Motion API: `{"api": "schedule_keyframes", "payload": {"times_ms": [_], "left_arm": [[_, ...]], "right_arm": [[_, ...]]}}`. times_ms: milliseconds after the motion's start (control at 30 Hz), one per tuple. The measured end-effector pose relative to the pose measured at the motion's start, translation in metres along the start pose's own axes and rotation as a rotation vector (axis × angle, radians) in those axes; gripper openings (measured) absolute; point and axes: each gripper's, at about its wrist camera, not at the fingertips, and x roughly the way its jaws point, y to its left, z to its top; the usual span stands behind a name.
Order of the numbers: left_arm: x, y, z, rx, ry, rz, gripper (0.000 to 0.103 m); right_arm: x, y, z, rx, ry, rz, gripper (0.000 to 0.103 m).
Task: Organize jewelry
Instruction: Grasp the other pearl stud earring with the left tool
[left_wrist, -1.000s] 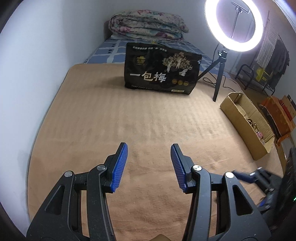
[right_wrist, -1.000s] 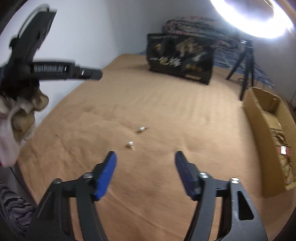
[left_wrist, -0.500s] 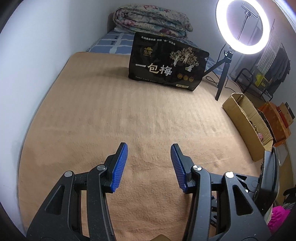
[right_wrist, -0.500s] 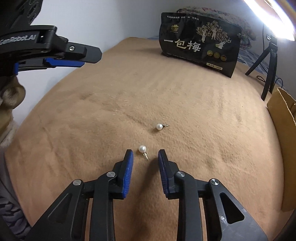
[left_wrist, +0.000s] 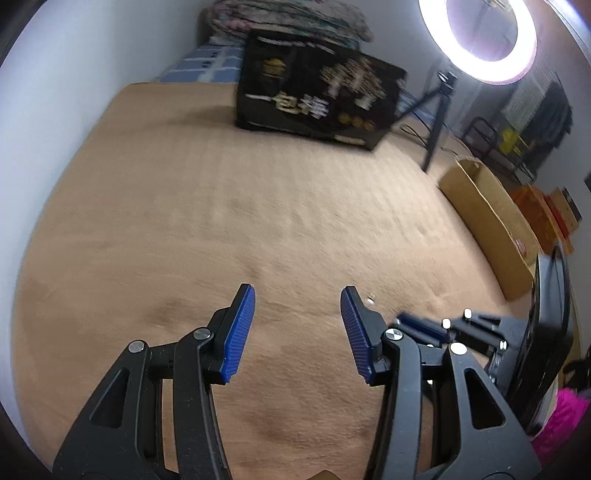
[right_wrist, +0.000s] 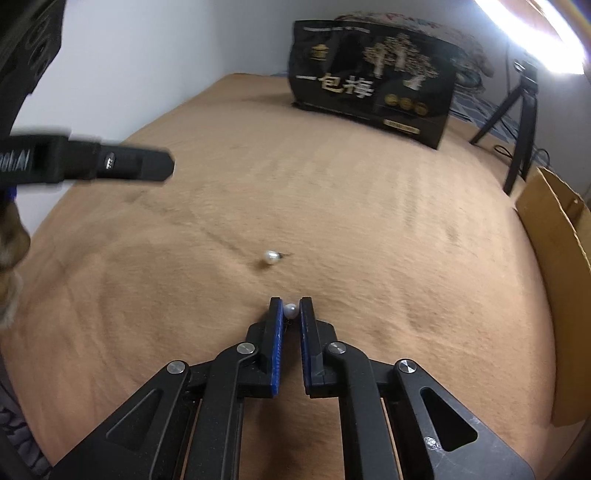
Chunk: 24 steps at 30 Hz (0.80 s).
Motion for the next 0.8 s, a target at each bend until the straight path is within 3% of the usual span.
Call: {"api": "schedule_keyframes", "payload": {"times_ms": [167, 233, 533, 733, 800], "left_arm": [[0.021, -0.032, -0.007, 0.104, 0.059, -0.034, 0.049], [0.03, -0.042, -0.01, 0.139, 0.069, -0.025, 0.042], [0.05, -0.065, -0.011, 0.216, 0.101, -0.031, 0.037], [0.067, -0.066, -0.01, 0.227, 0.127, 0.004, 0.016], [0.071, -0.063, -0.009, 0.216, 0.129, -0.002, 0.015]], "right_arm": [[-0.005, -0.022, -0.003, 0.025, 0.003, -0.038, 0.007], [-0.006, -0.031, -0.004, 0.042, 0.002, -0.048, 0.007], [-0.007, -0.055, -0.008, 0.081, 0.007, -0.054, 0.007], [-0.008, -0.055, -0.008, 0.078, 0.006, -0.055, 0.007], [-0.007, -0.054, -0.008, 0.075, 0.007, -0.056, 0.007]]}}
